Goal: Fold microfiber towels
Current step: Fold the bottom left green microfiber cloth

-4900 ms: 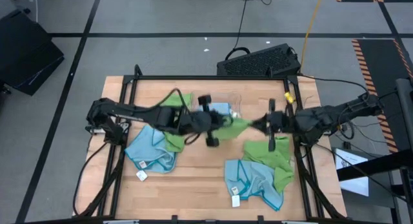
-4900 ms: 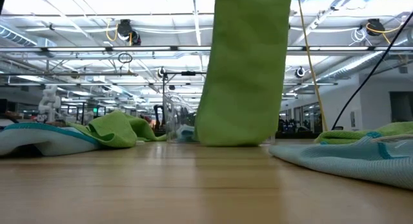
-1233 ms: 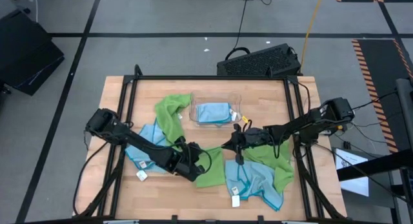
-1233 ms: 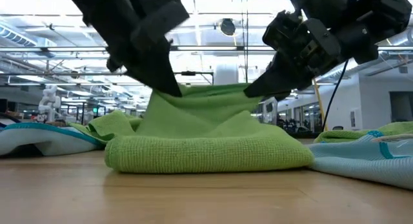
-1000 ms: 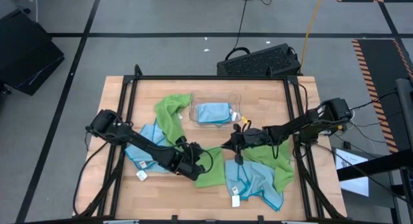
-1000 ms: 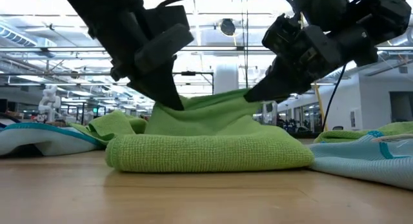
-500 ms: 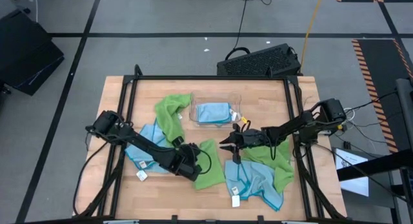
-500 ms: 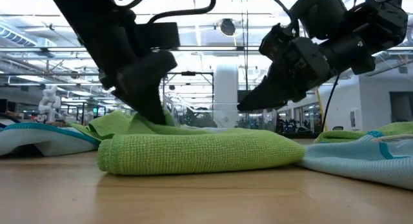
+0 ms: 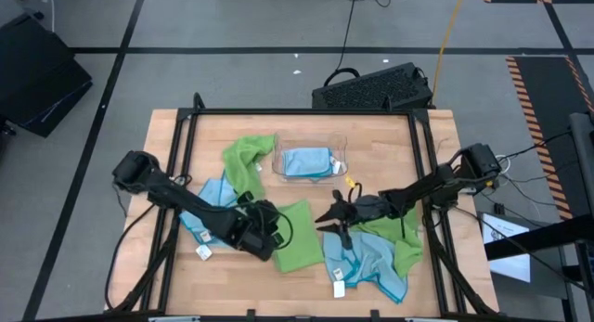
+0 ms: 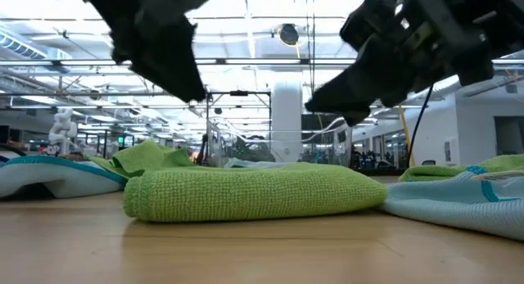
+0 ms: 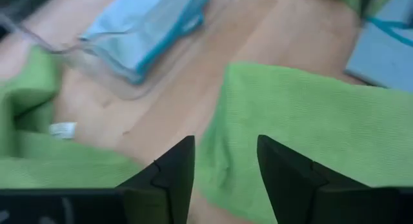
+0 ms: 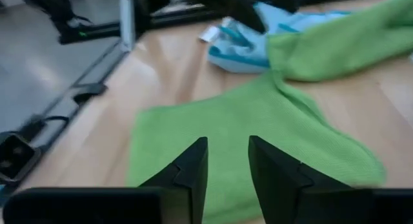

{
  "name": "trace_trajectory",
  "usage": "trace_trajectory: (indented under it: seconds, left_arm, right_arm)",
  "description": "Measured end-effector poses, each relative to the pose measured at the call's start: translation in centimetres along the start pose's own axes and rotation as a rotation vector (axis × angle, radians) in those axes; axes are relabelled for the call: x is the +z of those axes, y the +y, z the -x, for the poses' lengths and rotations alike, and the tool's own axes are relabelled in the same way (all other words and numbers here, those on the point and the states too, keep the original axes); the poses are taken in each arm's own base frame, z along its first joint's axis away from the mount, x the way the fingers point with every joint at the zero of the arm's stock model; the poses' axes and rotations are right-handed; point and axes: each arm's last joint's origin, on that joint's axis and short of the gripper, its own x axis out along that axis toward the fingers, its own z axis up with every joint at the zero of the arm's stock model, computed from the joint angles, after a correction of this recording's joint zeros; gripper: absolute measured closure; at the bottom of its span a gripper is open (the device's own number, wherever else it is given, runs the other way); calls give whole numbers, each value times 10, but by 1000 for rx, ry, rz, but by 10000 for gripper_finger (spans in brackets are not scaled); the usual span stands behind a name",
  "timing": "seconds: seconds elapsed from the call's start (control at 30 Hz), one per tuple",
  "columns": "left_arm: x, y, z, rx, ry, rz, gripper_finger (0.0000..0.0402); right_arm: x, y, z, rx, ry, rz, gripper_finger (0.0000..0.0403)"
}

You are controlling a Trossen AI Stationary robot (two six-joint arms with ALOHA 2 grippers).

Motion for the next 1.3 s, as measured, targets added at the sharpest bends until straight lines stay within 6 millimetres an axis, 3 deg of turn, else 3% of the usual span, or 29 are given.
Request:
trace_trajectory:
  seconds: [0.17,0.37,0.6,0.8,0.9,1.1,1.3]
  left_arm:
    - [-7,-13,4,-46,-40,20,233]
    - [-25,-39,-14,-74,-89,-13,233]
    - [-45,-34,-55,89,-8,-64,234]
    - [-51,-27,-68,136,79,12,234]
    - [-48,-30,-61,101,67,8,234]
    - [-38,-36,-22,-24,0,41,234]
    - [-37,-73,9,-308,-180,-18,234]
  right_arm:
    - [-4,13,0,29,-3,16,304]
    - [-12,21,-2,44,22,31,305]
    - [-16,22,-4,0,14,42,305]
    - [-20,21,-6,-21,30,52,305]
    - [-22,21,-7,-21,36,82,305]
    - [-36,28,-10,42,107,118,305]
    - [-46,39,-10,81,136,141,305]
